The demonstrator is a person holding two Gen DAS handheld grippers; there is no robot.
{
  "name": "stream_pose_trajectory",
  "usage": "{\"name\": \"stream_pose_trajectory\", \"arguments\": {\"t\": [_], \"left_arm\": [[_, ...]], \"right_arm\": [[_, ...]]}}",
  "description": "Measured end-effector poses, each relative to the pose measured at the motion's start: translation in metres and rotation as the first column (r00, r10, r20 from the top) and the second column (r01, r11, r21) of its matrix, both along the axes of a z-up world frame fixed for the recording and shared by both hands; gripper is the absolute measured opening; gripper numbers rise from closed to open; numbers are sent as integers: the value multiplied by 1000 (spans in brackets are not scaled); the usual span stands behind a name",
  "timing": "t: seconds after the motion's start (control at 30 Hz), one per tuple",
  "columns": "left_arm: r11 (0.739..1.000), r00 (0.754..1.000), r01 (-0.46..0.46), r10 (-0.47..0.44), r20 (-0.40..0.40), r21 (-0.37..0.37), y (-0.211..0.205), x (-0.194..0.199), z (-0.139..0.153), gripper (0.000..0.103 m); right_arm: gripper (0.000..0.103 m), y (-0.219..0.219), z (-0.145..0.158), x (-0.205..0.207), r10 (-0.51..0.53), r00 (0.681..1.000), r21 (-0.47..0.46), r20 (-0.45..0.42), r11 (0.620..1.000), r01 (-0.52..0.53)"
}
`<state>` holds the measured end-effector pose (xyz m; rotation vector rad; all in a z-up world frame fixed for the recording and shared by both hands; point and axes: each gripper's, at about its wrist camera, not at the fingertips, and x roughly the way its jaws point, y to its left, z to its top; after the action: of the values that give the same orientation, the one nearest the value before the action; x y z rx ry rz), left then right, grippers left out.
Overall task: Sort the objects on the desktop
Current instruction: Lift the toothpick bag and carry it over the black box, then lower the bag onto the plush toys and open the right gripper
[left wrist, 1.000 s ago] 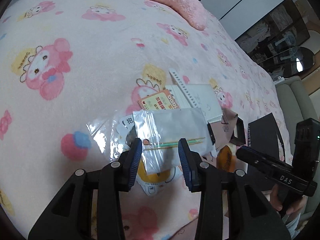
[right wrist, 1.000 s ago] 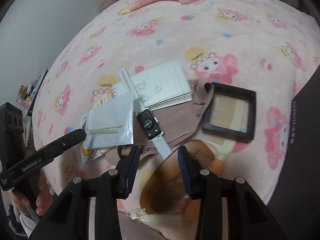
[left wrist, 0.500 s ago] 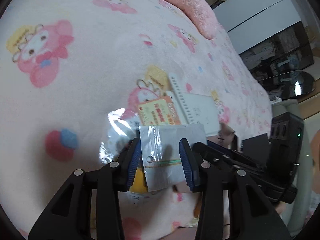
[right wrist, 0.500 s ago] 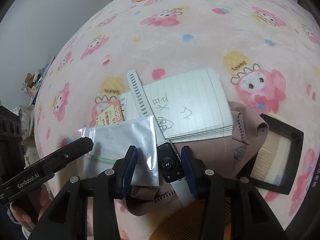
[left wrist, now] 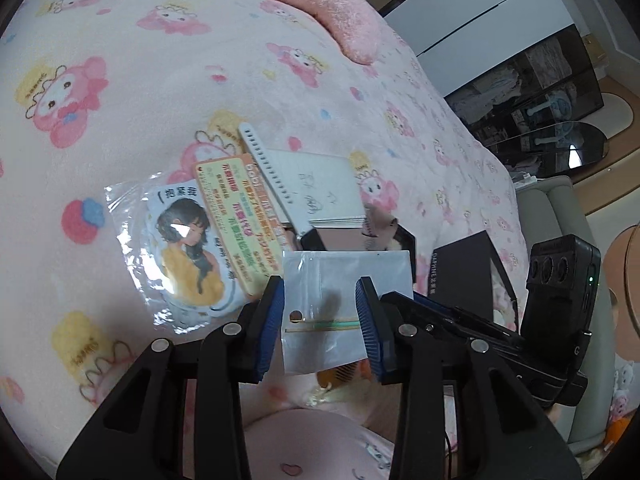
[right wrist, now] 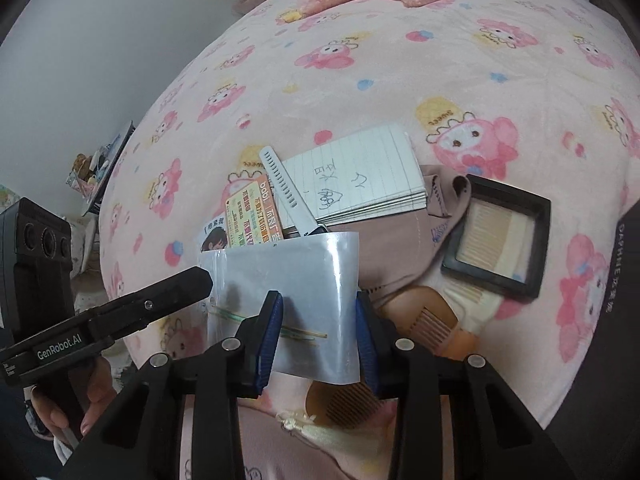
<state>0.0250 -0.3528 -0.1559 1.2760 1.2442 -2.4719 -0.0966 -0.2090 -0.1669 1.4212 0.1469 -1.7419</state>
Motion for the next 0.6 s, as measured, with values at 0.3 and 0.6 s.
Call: {"name": "stream_pose_trajectory", "arguments": {"t": [0.3,0.6], "left_arm": [[987,984,162,-161,-73,18,100,-9,37,36],[951,945,310,-310,-101,-18,198,-64,73,37]], "right_arm": [[32,100,58,22,-107,989,-57,-100,993,102],[34,210,83,9,-233,967,-104,-104,969,222]]}}
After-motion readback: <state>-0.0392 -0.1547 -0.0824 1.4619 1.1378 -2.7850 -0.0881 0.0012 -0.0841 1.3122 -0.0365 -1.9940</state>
